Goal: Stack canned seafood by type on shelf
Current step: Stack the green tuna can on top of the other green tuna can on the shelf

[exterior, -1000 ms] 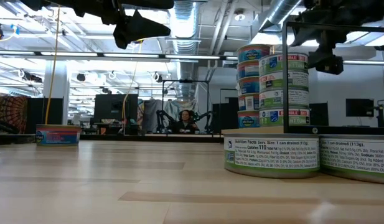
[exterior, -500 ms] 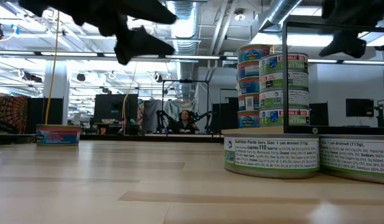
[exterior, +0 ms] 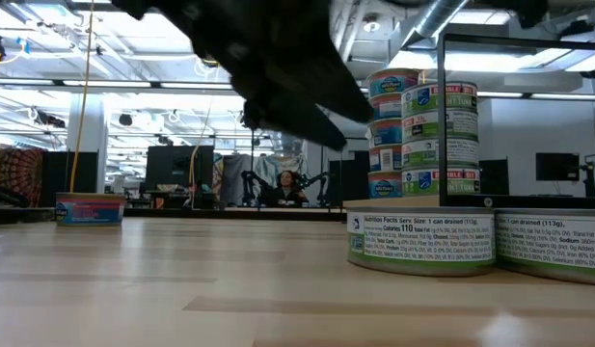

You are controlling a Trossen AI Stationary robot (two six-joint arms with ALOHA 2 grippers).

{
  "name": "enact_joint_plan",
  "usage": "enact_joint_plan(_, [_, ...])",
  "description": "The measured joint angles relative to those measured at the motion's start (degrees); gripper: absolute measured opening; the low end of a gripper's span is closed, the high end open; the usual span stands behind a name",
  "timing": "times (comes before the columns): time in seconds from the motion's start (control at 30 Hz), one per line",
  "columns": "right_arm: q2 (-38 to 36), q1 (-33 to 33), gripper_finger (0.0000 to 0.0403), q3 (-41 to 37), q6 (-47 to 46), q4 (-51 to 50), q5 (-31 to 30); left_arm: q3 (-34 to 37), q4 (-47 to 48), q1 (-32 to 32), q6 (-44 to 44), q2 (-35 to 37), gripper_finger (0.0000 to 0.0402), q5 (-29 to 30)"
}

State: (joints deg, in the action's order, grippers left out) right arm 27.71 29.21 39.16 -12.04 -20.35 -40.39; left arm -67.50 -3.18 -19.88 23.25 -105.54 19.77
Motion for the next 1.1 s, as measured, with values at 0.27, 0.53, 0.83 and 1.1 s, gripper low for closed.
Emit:
enact_joint_plan(0.27, [3.9, 6.9, 0.0277, 0.0, 8.2, 6.0, -0.4, -2.6, 3.9, 4.7, 8.9, -6.0, 0.0271, -3.4])
enact_joint_plan(0.53, [7.8, 9.5, 0.0277, 0.0, 5.0, 5.7, -3.1, -2.5, -0.2, 6.4, 9.1, -8.1, 0.023, -9.6])
enact_joint_plan(0.83, [8.3, 12.8, 0.0277, 0.0, 0.0, -1.3, -11.7, -2.5, -4.8, 5.8, -2.9, -7.7, 0.0219, -13.3])
enact_joint_plan(1.1, [8.3, 14.1, 0.0277, 0.0, -1.6, -3.2, -15.5, -2.5, -3.2, 9.2, -6.5, -7.7, 0.0219, -21.3])
